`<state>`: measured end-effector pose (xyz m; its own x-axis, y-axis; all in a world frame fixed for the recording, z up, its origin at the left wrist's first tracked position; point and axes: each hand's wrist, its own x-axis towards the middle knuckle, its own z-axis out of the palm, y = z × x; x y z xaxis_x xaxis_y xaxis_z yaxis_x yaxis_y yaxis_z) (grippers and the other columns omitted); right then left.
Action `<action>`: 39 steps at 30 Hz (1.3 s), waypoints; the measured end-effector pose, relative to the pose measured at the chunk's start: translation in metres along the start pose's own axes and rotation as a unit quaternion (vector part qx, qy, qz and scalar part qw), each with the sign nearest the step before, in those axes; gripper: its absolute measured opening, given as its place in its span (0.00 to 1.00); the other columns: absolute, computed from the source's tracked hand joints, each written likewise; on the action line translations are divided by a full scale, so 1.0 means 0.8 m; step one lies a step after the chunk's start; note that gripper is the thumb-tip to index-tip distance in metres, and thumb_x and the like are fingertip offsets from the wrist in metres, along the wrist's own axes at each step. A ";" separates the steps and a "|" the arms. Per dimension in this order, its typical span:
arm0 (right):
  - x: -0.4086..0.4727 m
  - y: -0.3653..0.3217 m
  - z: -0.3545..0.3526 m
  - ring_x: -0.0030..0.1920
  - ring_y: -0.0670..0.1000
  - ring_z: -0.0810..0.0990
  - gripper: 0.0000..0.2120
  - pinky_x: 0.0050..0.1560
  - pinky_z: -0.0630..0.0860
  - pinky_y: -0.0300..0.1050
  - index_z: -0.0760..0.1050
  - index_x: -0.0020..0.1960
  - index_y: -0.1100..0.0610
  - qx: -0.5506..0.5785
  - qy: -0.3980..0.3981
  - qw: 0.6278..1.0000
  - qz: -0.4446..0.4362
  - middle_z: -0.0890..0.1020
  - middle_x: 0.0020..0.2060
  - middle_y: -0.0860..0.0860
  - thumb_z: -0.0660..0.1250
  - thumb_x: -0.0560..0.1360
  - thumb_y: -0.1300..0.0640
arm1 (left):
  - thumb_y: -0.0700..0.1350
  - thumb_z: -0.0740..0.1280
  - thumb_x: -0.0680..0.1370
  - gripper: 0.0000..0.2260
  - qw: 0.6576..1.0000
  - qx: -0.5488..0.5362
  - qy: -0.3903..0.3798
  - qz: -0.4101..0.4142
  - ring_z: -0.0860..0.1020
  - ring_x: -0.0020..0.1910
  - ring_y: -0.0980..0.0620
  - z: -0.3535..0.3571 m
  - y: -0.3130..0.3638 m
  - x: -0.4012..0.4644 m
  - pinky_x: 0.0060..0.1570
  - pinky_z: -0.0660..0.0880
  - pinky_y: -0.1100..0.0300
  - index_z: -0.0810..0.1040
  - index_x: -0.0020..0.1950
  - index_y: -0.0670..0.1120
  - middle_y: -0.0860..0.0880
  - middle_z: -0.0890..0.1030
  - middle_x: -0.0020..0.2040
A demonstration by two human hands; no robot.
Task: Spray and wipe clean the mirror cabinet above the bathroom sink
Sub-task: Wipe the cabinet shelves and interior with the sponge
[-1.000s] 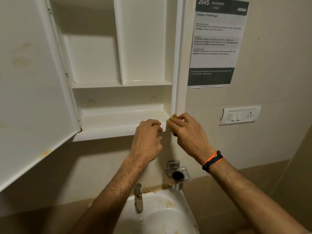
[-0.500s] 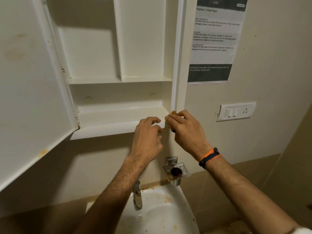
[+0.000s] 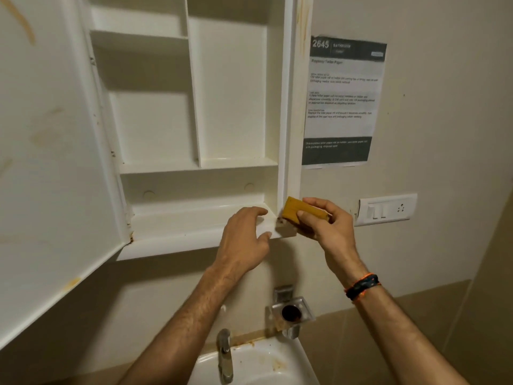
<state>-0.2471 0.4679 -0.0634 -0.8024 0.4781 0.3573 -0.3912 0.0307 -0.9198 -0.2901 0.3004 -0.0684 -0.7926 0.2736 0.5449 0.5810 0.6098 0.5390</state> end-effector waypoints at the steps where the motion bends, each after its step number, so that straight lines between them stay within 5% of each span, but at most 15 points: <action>1: 0.000 -0.004 0.001 0.52 0.56 0.83 0.15 0.47 0.83 0.50 0.80 0.58 0.54 0.006 -0.005 1.000 -0.012 0.81 0.54 0.57 0.72 0.74 0.64 | 0.45 0.72 0.75 0.22 1.000 -0.025 0.002 -0.011 0.74 0.62 0.55 -0.003 0.004 0.004 0.62 0.68 0.64 0.73 0.68 0.49 0.52 0.76 0.65; 8: 0.015 -0.038 0.008 0.53 0.57 0.84 0.17 0.47 0.82 0.47 0.79 0.60 0.64 0.177 -0.151 0.970 0.071 0.83 0.54 0.61 0.72 0.72 0.59 | 0.40 0.71 0.76 0.12 0.956 -0.285 0.021 -0.071 0.82 0.52 0.58 -0.024 0.027 0.039 0.53 0.79 0.61 0.80 0.58 0.51 0.54 0.82 0.57; 12: 0.021 -0.041 0.007 0.52 0.58 0.84 0.16 0.45 0.83 0.47 0.79 0.60 0.62 0.146 -0.178 0.971 0.062 0.84 0.53 0.59 0.71 0.73 0.64 | 0.42 0.65 0.81 0.07 0.874 -0.463 0.000 -0.150 0.85 0.46 0.52 -0.033 0.033 0.045 0.42 0.81 0.60 0.83 0.50 0.47 0.48 0.86 0.48; 14: 0.022 -0.041 0.010 0.49 0.56 0.85 0.09 0.41 0.83 0.47 0.83 0.55 0.56 0.114 -0.169 0.978 0.051 0.86 0.49 0.56 0.69 0.76 0.59 | 0.43 0.67 0.80 0.07 0.863 -0.478 0.003 -0.162 0.85 0.44 0.51 -0.035 0.033 0.046 0.40 0.81 0.61 0.84 0.48 0.45 0.47 0.86 0.45; 17: 0.022 -0.043 0.016 0.42 0.55 0.86 0.08 0.36 0.82 0.48 0.86 0.46 0.53 0.094 -0.132 0.985 0.060 0.86 0.41 0.55 0.69 0.76 0.51 | 0.40 0.73 0.75 0.05 0.871 -0.462 0.013 -0.167 0.86 0.44 0.50 -0.034 0.034 0.043 0.40 0.81 0.61 0.83 0.50 0.43 0.45 0.86 0.44; 20: 0.023 -0.043 0.021 0.37 0.53 0.86 0.11 0.31 0.80 0.47 0.83 0.47 0.52 0.059 -0.100 0.991 0.059 0.86 0.37 0.52 0.68 0.76 0.46 | 0.38 0.76 0.72 0.10 0.879 -0.444 0.021 -0.175 0.85 0.44 0.51 -0.033 0.035 0.041 0.39 0.80 0.61 0.82 0.52 0.44 0.46 0.86 0.45; 27: 0.035 -0.041 0.013 0.45 0.61 0.86 0.25 0.46 0.81 0.66 0.81 0.53 0.55 0.119 -0.193 0.965 0.130 0.86 0.43 0.57 0.64 0.75 0.34 | 0.45 0.76 0.73 0.05 0.898 -0.399 0.052 -0.180 0.84 0.36 0.55 -0.033 0.045 0.046 0.31 0.77 0.65 0.85 0.41 0.45 0.48 0.86 0.39; 31: 0.034 -0.046 0.011 0.45 0.54 0.86 0.16 0.41 0.83 0.51 0.84 0.49 0.53 0.069 -0.222 0.970 0.071 0.87 0.44 0.53 0.76 0.66 0.45 | 0.45 0.75 0.73 0.05 0.893 -0.404 0.055 -0.191 0.83 0.33 0.56 -0.035 0.052 0.052 0.29 0.76 0.65 0.84 0.39 0.44 0.49 0.85 0.35; 34: 0.040 -0.053 0.013 0.44 0.51 0.86 0.09 0.37 0.80 0.41 0.83 0.51 0.55 0.065 -0.193 0.978 0.054 0.87 0.44 0.53 0.74 0.72 0.55 | 0.46 0.75 0.73 0.06 0.895 -0.406 0.039 -0.182 0.83 0.32 0.57 -0.038 0.060 0.059 0.29 0.75 0.66 0.84 0.39 0.45 0.49 0.85 0.35; 39: 0.054 -0.081 0.017 0.50 0.55 0.85 0.10 0.46 0.81 0.47 0.80 0.57 0.59 0.151 -0.171 0.973 0.043 0.86 0.49 0.56 0.69 0.76 0.62 | 0.50 0.74 0.74 0.06 0.910 -0.391 0.048 -0.126 0.84 0.38 0.56 -0.050 0.083 0.079 0.34 0.78 0.65 0.85 0.41 0.47 0.50 0.86 0.39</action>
<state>-0.2622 0.4744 0.0140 -0.9209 0.1465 0.3612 -0.3889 -0.2808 -0.8774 -0.2944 0.3283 0.0274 -0.9208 0.1097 0.3744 0.3669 -0.0826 0.9266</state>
